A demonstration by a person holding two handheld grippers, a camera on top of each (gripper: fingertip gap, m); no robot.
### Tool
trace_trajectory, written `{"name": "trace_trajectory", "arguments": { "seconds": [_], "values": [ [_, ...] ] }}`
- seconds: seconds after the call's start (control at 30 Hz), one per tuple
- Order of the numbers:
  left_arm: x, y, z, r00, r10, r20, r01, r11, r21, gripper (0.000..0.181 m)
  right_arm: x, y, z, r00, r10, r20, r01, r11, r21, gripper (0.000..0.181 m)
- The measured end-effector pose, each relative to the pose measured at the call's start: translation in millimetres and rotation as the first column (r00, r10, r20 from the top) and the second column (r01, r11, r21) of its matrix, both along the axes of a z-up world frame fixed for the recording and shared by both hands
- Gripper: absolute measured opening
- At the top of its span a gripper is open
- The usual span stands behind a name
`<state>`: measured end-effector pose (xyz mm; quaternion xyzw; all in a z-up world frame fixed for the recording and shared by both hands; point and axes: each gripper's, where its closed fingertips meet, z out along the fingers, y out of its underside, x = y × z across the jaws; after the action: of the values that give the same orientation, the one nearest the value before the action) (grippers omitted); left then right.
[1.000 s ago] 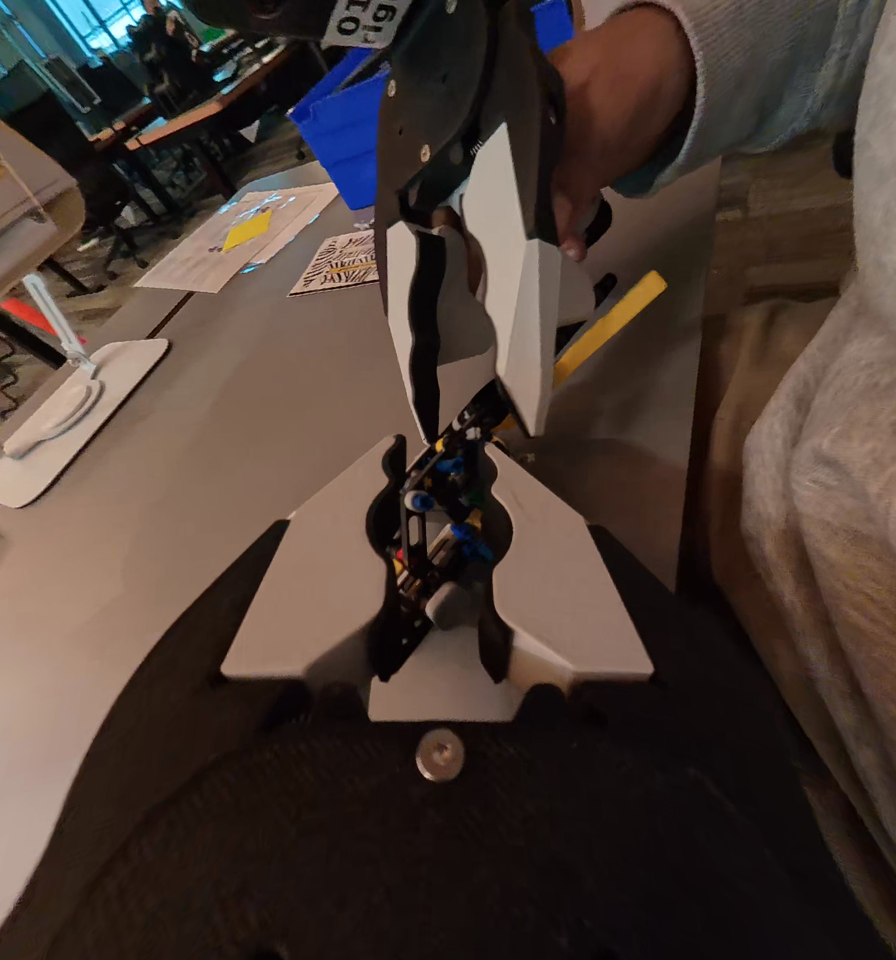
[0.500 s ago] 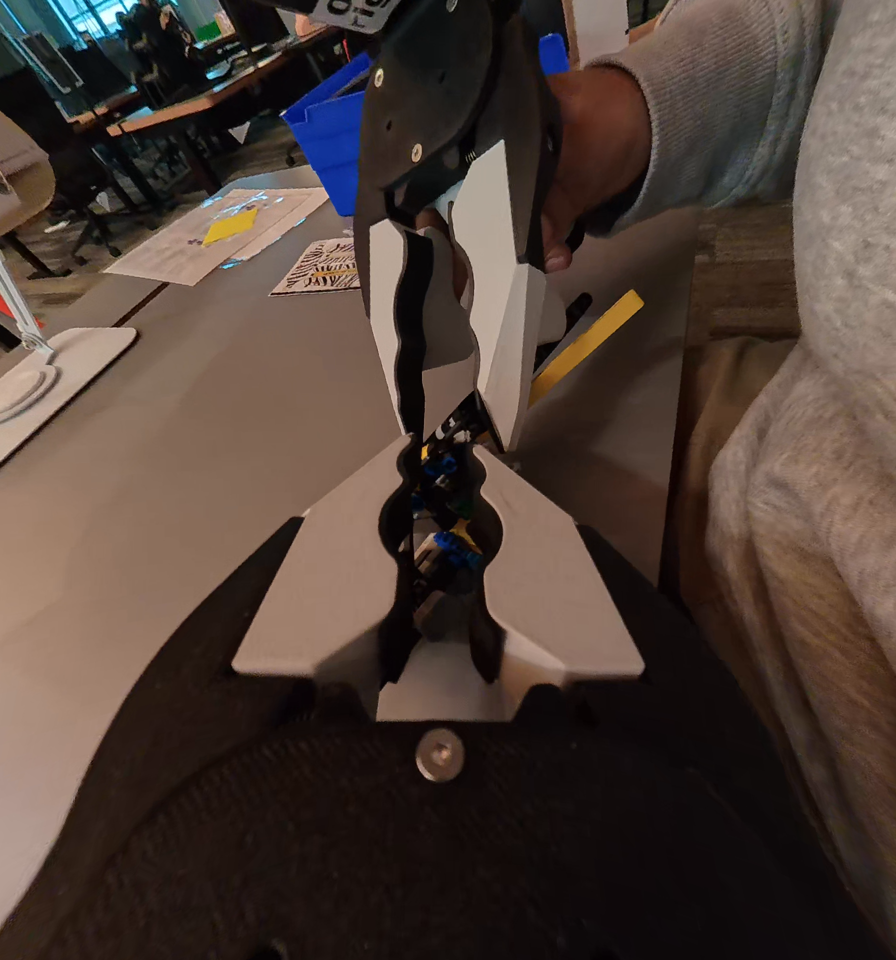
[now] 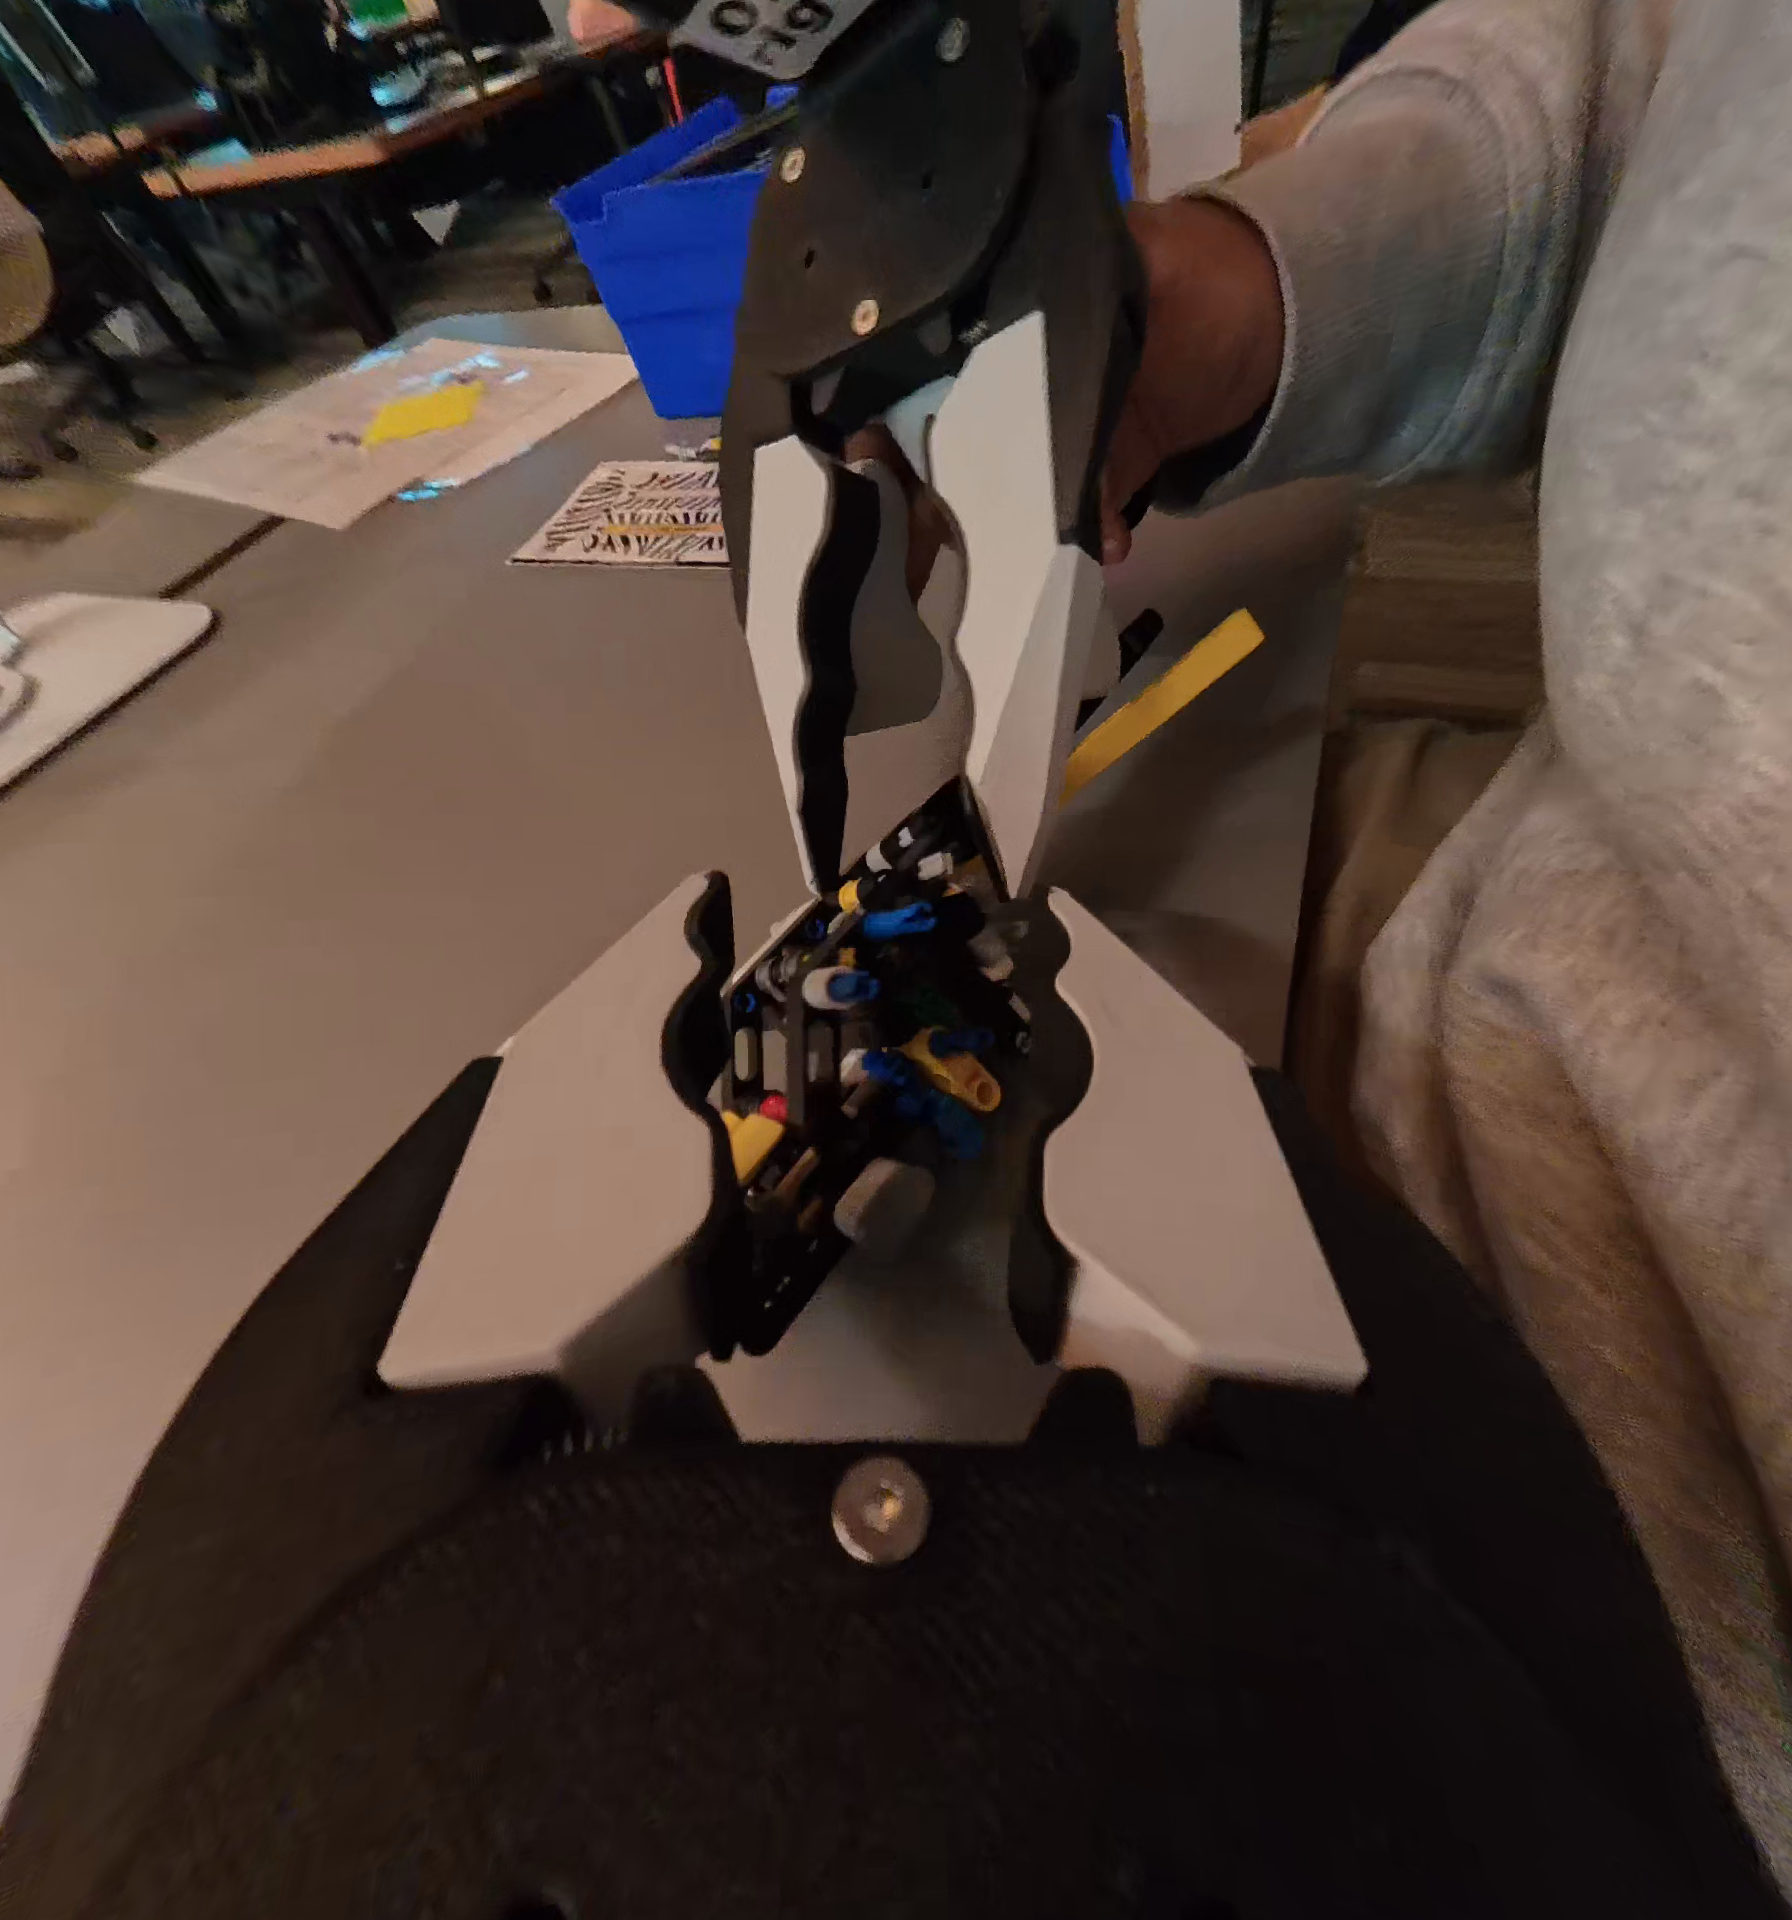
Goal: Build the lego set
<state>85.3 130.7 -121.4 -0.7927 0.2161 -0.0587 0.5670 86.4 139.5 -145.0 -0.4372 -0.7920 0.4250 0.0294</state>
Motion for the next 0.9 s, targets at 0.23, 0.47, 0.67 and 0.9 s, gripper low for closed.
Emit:
{"name": "trace_trajectory", "arguments": {
  "seconds": [0.23, 0.47, 0.67, 0.9],
  "values": [
    [-5.9, -8.6, -0.3, 0.988, -0.066, 0.14, 0.083, 0.989, -0.122, 0.078, 10.4, -13.0, 3.5, 0.989, 0.11, -0.101, -0.105, 0.993, 0.054, 0.049],
    [14.0, -19.2, -23.0, 0.97, -0.179, 0.166, 0.214, 0.949, -0.23, 0.074, 19.1, -22.7, 3.3, 0.973, 0.172, -0.156, -0.156, 0.981, 0.112, 0.049],
    [18.8, -17.9, -19.7, 0.969, -0.182, 0.17, 0.214, 0.957, -0.196, 0.056, 20.2, -19.1, 3.2, 0.98, 0.142, -0.139, -0.131, 0.988, 0.085, 0.049],
    [13.7, -15.4, -12.9, 0.977, -0.163, 0.135, 0.184, 0.968, -0.168, 0.041, 18.6, -13.0, 8.5, 0.983, 0.125, -0.131, -0.117, 0.991, 0.06, 0.022]
  ]
}}
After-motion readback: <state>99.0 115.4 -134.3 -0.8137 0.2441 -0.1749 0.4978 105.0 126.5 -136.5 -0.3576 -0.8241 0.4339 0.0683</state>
